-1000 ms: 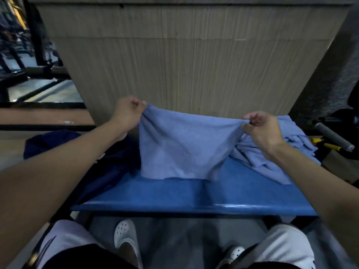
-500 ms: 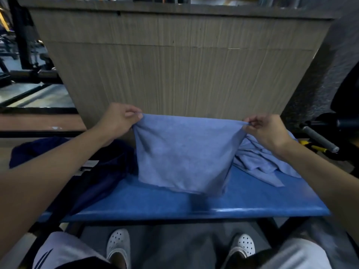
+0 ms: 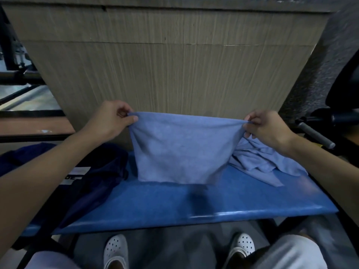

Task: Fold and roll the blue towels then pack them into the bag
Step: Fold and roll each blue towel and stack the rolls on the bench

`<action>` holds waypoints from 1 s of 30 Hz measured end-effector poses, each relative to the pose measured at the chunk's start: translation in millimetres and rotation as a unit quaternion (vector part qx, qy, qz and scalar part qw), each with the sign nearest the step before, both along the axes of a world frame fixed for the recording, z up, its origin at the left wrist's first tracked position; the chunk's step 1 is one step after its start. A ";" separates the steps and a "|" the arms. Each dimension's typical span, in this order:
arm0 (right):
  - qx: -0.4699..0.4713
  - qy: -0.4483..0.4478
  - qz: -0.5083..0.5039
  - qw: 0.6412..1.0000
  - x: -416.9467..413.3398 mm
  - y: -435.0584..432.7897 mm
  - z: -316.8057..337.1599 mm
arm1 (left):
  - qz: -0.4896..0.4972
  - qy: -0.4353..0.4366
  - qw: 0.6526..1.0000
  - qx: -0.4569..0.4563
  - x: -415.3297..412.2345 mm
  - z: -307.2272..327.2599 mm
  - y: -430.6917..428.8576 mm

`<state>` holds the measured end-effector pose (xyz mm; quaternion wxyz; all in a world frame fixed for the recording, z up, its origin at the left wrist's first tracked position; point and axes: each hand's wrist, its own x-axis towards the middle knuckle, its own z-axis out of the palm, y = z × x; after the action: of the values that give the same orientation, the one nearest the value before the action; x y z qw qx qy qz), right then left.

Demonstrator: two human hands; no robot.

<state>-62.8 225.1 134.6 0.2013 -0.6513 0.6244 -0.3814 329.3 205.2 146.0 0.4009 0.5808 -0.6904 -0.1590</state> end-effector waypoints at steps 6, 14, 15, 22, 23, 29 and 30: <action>0.017 -0.019 -0.001 1.000 7.0 -22.5 -4.5 | -0.022 0.130 0.984 0.117 4.6 -8.5 -14.8; -0.081 -0.148 -0.015 0.986 23.8 -57.5 20.3 | -0.020 0.250 0.968 -0.020 -6.1 9.4 -49.7; -0.084 -0.138 -0.011 0.987 23.3 -57.1 19.2 | -0.022 0.243 0.969 -0.033 -6.9 8.1 -46.9; 0.002 0.020 0.045 0.999 9.0 -28.7 -44.4 | -0.039 0.036 0.993 0.109 -1.3 -61.7 -8.4; 0.019 0.036 0.056 0.998 7.7 -23.0 -63.2 | -0.046 0.014 0.988 0.144 -2.0 -77.1 -2.4; 0.176 0.113 0.097 0.973 1.7 2.5 -155.0 | -0.069 -0.036 0.968 0.238 -7.2 -161.2 14.3; 0.182 0.115 0.101 0.971 1.4 2.5 -161.9 | -0.066 -0.040 0.967 0.244 -4.4 -170.2 11.7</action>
<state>-61.3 227.6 -27.3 0.2810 -0.7030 0.6331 -0.1615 324.9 216.9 -24.2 0.2074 0.6200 -0.6830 -0.3257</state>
